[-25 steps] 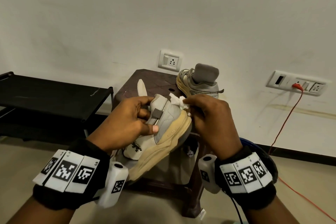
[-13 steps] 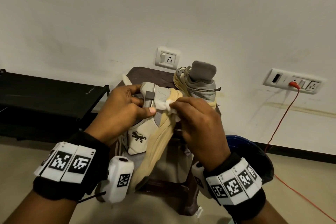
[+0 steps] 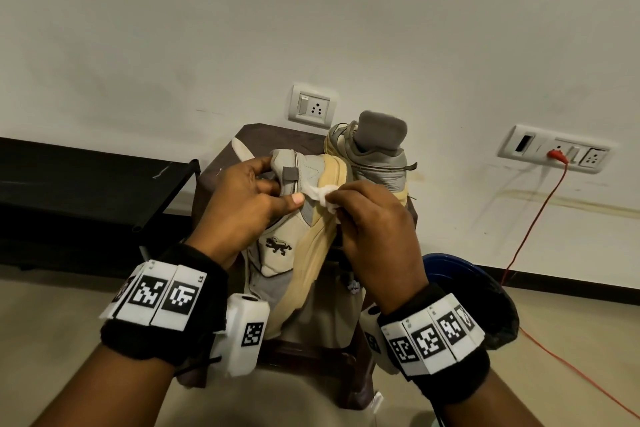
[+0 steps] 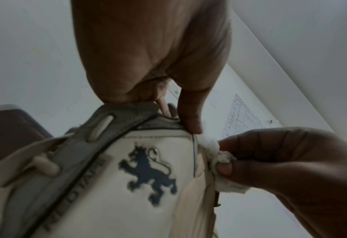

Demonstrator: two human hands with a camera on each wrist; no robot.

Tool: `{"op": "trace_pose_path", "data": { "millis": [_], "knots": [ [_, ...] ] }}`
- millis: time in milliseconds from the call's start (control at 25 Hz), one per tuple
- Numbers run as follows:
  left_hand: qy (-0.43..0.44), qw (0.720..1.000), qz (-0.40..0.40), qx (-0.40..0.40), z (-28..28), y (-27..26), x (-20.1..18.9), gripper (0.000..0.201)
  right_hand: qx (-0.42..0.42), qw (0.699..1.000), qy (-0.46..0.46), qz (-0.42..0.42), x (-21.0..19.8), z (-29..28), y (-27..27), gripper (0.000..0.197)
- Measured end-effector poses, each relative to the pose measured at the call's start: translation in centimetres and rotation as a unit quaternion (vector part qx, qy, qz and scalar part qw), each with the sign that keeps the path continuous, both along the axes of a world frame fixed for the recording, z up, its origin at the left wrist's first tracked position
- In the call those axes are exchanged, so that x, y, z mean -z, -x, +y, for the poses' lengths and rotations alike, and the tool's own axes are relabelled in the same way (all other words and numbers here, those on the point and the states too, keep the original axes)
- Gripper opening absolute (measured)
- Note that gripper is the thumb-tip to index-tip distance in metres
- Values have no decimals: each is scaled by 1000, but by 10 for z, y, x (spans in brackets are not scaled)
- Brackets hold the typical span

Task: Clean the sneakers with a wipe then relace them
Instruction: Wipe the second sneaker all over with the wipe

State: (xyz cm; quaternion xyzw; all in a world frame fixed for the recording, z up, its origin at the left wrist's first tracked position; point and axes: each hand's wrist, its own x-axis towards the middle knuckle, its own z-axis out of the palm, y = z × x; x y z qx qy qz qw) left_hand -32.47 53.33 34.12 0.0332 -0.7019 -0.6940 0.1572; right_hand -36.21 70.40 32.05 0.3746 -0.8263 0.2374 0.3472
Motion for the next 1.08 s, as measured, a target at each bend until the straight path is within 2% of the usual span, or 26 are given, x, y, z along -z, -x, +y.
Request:
{"op": "trace_pose_path", "data": {
  "millis": [80,160,280,360,440,480,600,640,720,880,1080],
  "knots": [
    [48,999,25,-10,3,1,2,38,12,1000,24,-7,-2,2,4,20],
    [174,980,65,-78,4,0,5,28,18,999,38,-16,-4,2,6,19],
    [387,896,108,-188,6,-1,9,35,24,998,50,-13,-5,0,5,20],
    [459,866,83,-181,10,1,10,41,27,998,57,-4,-5,-2,5,22],
    [490,858,47,-145,11,2,12,44,32,998,60,2,-6,-3,6,23],
    [486,864,41,-127,10,2,14,43,37,997,63,7,-7,-3,7,23],
    [357,932,40,-51,2,-1,14,33,55,996,75,9,-12,-1,14,27],
    [319,947,35,-31,0,-2,14,33,60,996,73,-2,-14,2,16,28],
    [293,955,29,-24,-4,-4,15,34,43,998,51,-22,-15,4,17,31],
    [223,974,37,-34,-10,-3,11,26,-29,998,-58,-12,4,-3,-3,35],
    [159,987,21,28,-9,-10,10,26,-65,990,-127,-19,18,2,-16,31]
  ]
}}
